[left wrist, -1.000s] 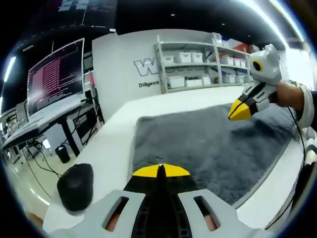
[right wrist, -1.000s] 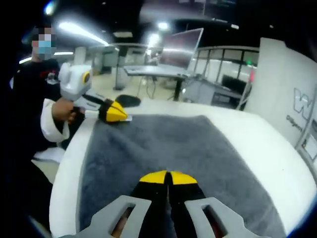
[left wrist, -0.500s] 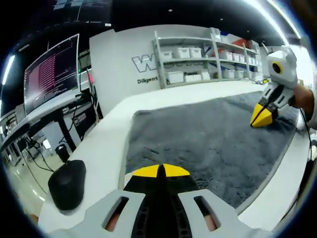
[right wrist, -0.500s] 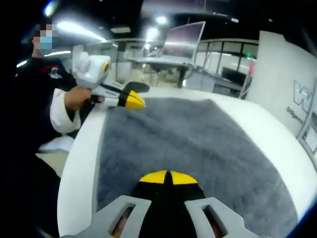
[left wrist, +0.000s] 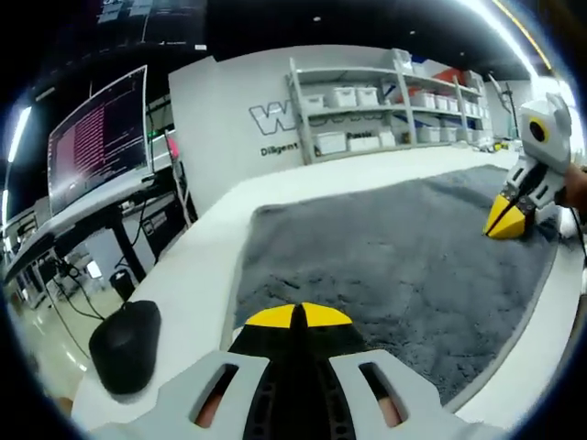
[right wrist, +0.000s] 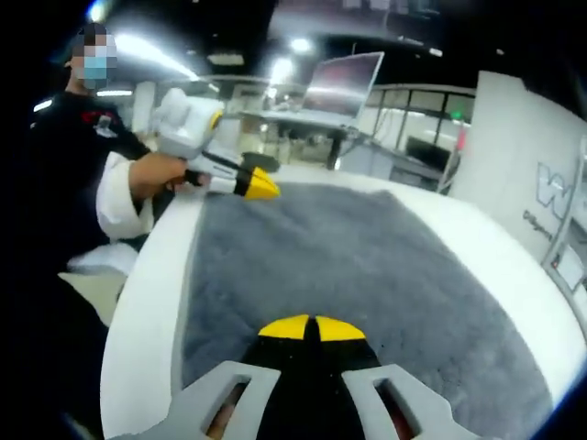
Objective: Open the folded towel by lifting each exposed corner and separating the folded layers until the towel lies flat within the target outline without major curled edges
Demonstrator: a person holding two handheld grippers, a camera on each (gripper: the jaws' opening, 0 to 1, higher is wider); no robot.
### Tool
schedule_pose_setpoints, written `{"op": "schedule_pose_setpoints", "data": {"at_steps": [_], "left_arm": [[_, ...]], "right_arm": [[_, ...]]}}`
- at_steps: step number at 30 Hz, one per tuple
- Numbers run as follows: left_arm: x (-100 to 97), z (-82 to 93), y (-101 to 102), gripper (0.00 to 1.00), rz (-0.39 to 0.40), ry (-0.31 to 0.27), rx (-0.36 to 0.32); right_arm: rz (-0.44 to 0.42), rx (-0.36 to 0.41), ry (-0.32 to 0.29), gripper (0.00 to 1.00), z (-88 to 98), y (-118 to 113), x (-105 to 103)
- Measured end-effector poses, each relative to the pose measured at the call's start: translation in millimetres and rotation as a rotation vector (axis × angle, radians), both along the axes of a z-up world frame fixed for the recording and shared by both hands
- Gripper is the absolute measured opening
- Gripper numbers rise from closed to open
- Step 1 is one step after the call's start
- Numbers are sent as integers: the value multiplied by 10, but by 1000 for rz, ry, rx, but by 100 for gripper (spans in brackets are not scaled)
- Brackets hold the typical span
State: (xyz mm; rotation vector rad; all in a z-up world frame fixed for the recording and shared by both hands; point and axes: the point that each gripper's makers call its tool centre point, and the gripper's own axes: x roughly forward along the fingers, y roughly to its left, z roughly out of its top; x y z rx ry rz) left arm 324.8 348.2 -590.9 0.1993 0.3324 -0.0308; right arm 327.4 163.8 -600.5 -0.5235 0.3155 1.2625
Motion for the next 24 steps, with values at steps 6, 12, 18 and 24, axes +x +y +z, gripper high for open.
{"op": "schedule_pose_setpoints", "data": {"at_steps": [6,12,18,24], "left_arm": [[0,77,-34,1,4,-32,-4],[-16,244,-251,1,-44,-62,-29],[3,273,-505,1,-116,-47,-74],[116,296,-746,1,-206,-17,-128]], "right_arm": [[-7,41,45,0,107,-171,-56],[-88,71,29,0,261,-575,19],[-161,62,17,0,279,-944,74],[-215,68,25,0,277,-1242,67]]}}
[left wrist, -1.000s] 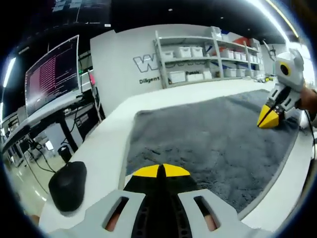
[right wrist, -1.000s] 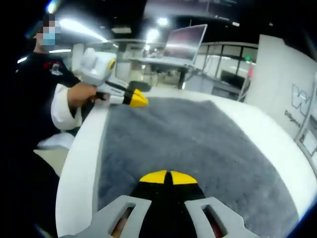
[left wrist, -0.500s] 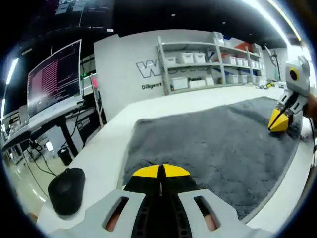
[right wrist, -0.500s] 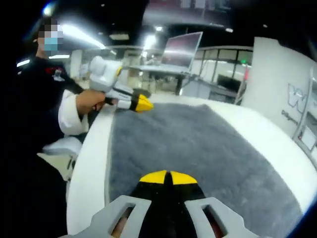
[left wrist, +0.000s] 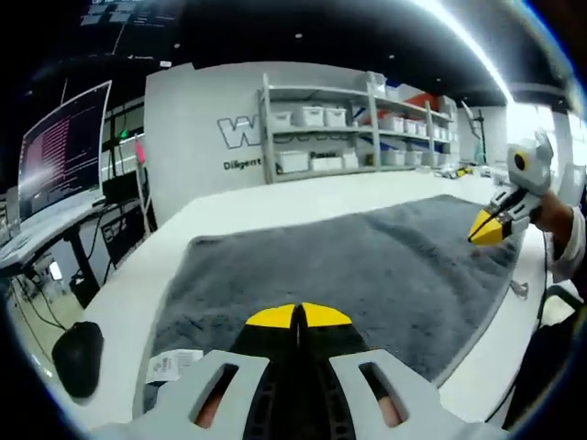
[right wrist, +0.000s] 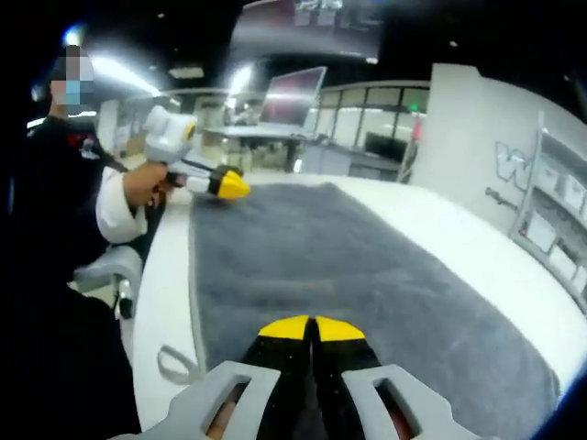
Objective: Open the folded towel by lifting each exposed corner and separating the folded layers until the towel lies flat within the target outline without major curled edges
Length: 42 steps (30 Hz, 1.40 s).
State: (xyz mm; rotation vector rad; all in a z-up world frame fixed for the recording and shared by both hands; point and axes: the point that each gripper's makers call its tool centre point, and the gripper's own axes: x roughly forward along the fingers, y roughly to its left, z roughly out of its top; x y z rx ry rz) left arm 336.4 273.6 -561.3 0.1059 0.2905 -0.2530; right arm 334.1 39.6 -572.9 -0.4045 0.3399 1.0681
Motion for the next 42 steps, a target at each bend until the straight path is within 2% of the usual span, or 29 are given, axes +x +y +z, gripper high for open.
{"op": "schedule_pose_setpoints", "data": {"at_steps": [3,4,5,7,8,13,19,22,26,32,34,37,42], "left_arm": [[-13,-44,-193,1,-64,19,1],[-15,-41,-377,1,-95,8,15],[-10,-46,-439,1,-101,7,19],[73,-96,-536,1,-144,39,35],[-12,-114,-750,1,-157,32,45],[-60,-158,-1105,1,-193,43,45],[14,-195,-1126,1,-203,60,49],[-13,-244,-1157,1,-207,73,58],[-49,-356,-1201,1,-214,97,99],[-69,-342,-1166,1,-206,64,130],[-64,-342,-1159,1,-201,63,130],[-78,-346,-1156,1,-201,62,130],[-112,-346,-1138,1,-202,65,114]], "right_arm": [[-26,-4,25,0,-62,-111,-16],[-32,-4,35,0,-99,-163,-26],[-36,-5,37,0,-111,-178,-27],[-54,-19,39,0,-164,-269,-36],[-60,-24,37,0,-177,-306,-40],[-77,-13,56,0,-224,-425,-121],[-86,13,68,0,-279,-495,-200],[-79,16,56,0,-286,-495,-245],[-86,13,43,0,-290,-487,-270],[-101,44,47,0,-297,-531,-353],[-104,47,29,0,-297,-539,-375],[-84,39,-33,0,-286,-535,-368],[-128,31,-61,0,-218,-684,-308]]}}
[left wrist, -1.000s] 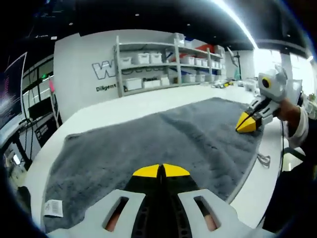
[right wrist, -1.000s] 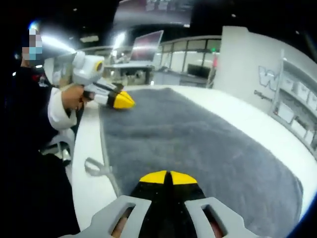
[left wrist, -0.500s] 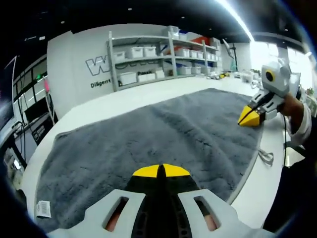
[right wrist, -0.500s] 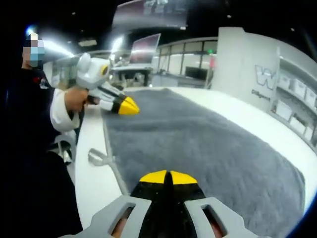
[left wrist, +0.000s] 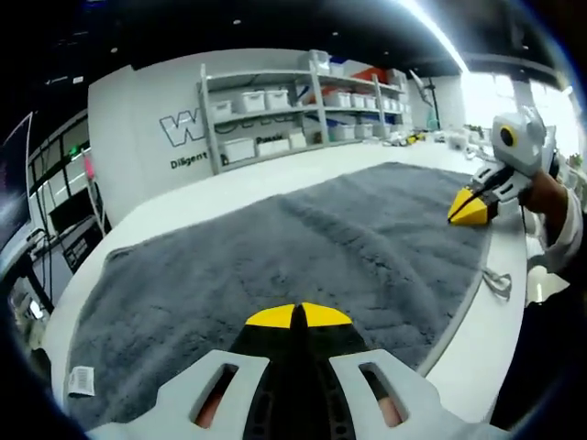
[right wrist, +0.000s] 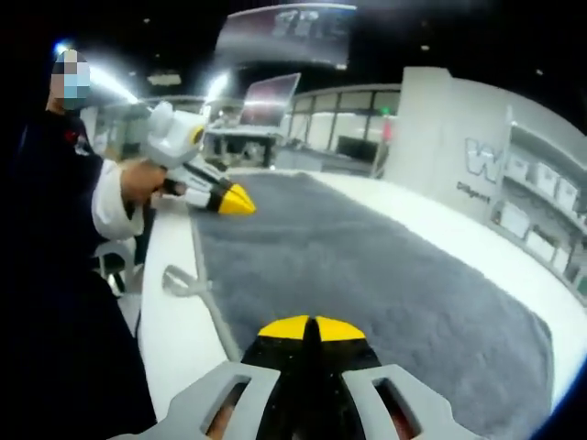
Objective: Open the folded towel by lifting each exposed corner and separating the folded layers until the towel lies flat within the target outline without major curled edges
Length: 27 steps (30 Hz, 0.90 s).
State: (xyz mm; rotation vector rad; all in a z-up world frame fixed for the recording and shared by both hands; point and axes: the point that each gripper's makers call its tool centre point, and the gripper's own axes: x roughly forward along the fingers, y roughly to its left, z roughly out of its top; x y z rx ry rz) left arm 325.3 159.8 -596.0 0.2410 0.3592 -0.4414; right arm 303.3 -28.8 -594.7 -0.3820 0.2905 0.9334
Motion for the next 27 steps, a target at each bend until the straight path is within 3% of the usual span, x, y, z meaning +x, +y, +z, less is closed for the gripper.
{"op": "schedule_pose_setpoints", "data": {"at_steps": [5,9,15,27], "left_arm": [[-40,28,19,1,0,-16,10],[-44,80,68,1,13,-31,4],[-44,123,236,1,47,-30,7],[-40,4,392,1,66,19,13]], "right_arm": [[-145,-8,-39,0,172,-490,164],[-299,-121,-47,0,148,-1084,250],[-420,-146,-9,0,77,-1662,278],[-453,-165,86,0,-30,-1904,202]]}}
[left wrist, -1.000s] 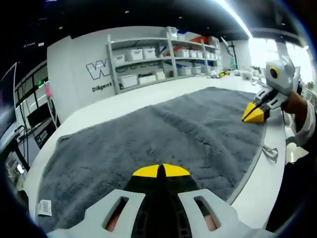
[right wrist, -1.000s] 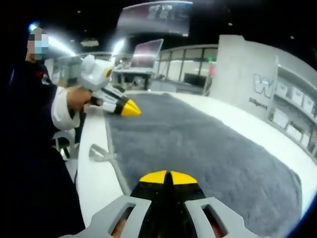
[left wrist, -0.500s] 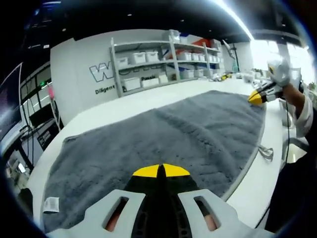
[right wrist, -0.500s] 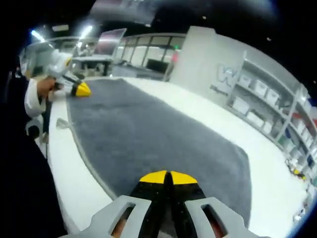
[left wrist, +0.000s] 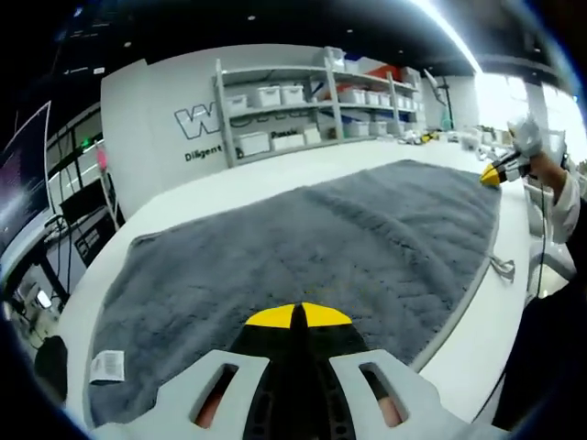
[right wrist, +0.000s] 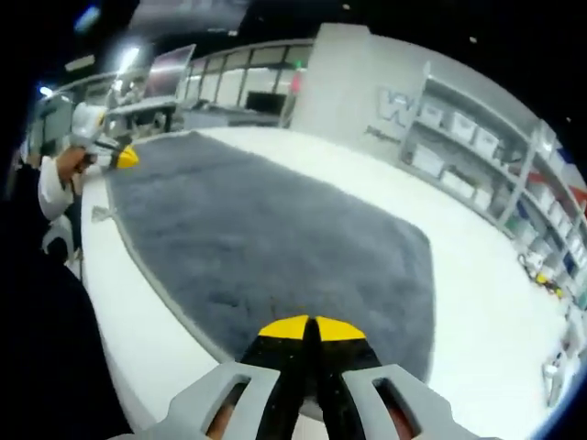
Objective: Open the folded towel by lifting each exposed corner and separating the folded layers until the towel lies flat within the target outline without major curled edges
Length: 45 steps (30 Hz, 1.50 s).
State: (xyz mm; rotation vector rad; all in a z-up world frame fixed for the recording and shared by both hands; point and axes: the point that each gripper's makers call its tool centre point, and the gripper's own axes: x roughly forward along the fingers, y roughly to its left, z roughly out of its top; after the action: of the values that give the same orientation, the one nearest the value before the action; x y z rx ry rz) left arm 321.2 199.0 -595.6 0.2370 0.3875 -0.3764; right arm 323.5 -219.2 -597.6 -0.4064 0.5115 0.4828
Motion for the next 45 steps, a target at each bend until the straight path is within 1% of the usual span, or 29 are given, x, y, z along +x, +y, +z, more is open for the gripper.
{"op": "schedule_pose_setpoints", "data": {"at_steps": [1,2,3,4,9,13,17,22,31,32,34,36,37,38,39,40,41,42,43,45], "left_arm": [[0,9,-1,1,0,1,-15],[-1,7,-2,1,0,5,-17],[-5,5,-4,1,-1,7,-15],[-5,4,-2,1,0,8,-14],[-4,-4,-10,1,8,7,-16],[-10,-4,-5,1,12,10,-18],[-18,-4,-6,1,15,13,-10],[-33,0,12,1,13,20,-2],[-57,1,18,1,8,38,-6],[-59,2,22,1,3,38,-8],[-62,4,29,1,-11,38,-18],[-72,10,14,1,-29,35,-20],[-81,22,-2,1,-36,37,-30],[-85,33,-9,1,-43,34,-37],[-86,61,-26,1,-58,22,-48],[-82,102,-49,1,-71,4,-75],[-80,142,-58,1,-68,-5,-115],[-85,164,-58,1,-70,-3,-139],[-75,183,5,1,-69,-5,-134],[-55,245,64,2,-72,-25,-142]], "right_arm": [[-9,-27,19,0,-46,-45,-12],[-8,-30,21,0,-63,-50,-9],[0,-17,14,0,-39,-41,-15],[-6,-10,27,0,-44,-44,-28],[15,-21,46,0,-43,-57,-78],[7,-7,74,0,-44,-62,-128],[1,-15,93,0,-46,-49,-173],[4,-1,135,0,-47,-41,-264],[-2,4,153,0,-58,-33,-307],[2,4,153,0,-59,-32,-310],[45,-22,136,0,-50,-13,-315],[51,-13,131,0,-31,-18,-318],[59,8,118,0,12,1,-310],[78,43,90,0,84,49,-294],[90,78,72,0,152,79,-297],[101,112,55,0,218,107,-299],[115,133,35,0,275,129,-299],[128,139,26,0,306,140,-313],[136,143,23,0,322,141,-318],[142,153,9,1,353,120,-278]]}}
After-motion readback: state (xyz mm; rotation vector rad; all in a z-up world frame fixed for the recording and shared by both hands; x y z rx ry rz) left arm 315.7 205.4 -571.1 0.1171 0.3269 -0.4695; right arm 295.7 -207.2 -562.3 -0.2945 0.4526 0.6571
